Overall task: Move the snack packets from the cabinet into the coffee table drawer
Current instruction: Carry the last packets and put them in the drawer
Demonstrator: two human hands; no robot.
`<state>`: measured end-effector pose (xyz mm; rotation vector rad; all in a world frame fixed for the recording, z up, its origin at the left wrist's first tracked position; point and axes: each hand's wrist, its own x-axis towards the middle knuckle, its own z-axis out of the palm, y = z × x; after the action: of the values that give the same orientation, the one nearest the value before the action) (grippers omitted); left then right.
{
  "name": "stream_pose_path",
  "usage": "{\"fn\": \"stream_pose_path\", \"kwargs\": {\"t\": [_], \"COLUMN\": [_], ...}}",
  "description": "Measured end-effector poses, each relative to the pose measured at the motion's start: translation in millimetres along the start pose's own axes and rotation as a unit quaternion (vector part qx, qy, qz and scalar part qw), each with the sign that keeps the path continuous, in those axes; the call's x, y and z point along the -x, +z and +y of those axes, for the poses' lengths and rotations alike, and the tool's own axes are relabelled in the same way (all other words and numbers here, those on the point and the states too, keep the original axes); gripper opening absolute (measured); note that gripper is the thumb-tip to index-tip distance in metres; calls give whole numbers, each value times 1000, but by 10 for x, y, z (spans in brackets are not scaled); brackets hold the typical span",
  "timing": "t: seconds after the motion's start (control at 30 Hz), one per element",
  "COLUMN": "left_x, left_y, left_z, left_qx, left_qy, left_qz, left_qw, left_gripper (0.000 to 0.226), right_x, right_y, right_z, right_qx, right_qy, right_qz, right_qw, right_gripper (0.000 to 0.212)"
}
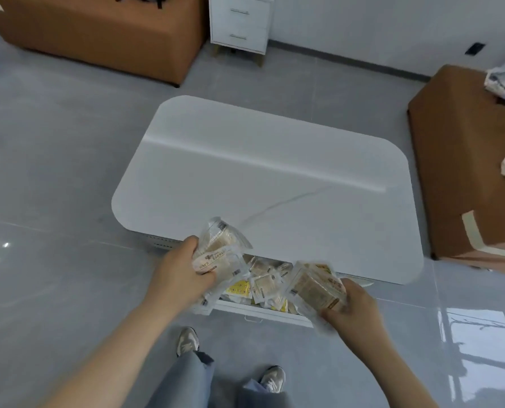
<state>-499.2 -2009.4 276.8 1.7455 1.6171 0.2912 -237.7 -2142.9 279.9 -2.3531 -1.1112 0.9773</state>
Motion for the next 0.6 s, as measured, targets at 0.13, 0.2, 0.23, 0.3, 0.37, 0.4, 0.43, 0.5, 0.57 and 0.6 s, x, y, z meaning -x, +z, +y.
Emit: {"fn": "stream_pose_path", "kwargs": {"t": [0.13,0.2,0.23,0.3,0.37,0.4,0.43,0.5,0.57,0.6], "left_x": [-155,-212,-252,-375,-521,-596,-675,-837,-992,-1063], "left_y": [423,577,693,906,1137,1260,1389,1643,1905,2037], "left_z": [-249,-396,-496,-675,-852,-949,-1049,-1229,-1395,-1473], "left_qx": [1,-2,-4,-6,-16,-22,-24,-20,-22,-25], "left_qy": [13,19,22,26,26,30,33,37,52,62], "left_qz": [-23,-32,-36,-38,-34,-32,-33,-35,-34,-30], "left_qw": [1000,999,999,999,999,999,999,999,998,997], "left_gripper": [29,27,28,29,29,29,29,29,28,28], "right_x": [-160,-243,-305,-479,-683,-786,-894,-1113,-1332,-1437], "right_y": [233,346,443,645,863,977,1105,1350,1577,1678], "right_z": [284,412,507,688,868,957,1051,1220,1397,1479], "right_qx": [2,5,5,12,16,17,21,36,42,45], "right_qy": [-7,-4,-3,1,2,0,-5,-17,-32,-40], "right_qz": [13,14,14,9,13,14,14,10,14,17], "right_qw": [1000,1000,1000,1000,1000,1000,1000,999,998,998], "right_gripper": [41,40,37,32,30,30,30,29,24,23]}}
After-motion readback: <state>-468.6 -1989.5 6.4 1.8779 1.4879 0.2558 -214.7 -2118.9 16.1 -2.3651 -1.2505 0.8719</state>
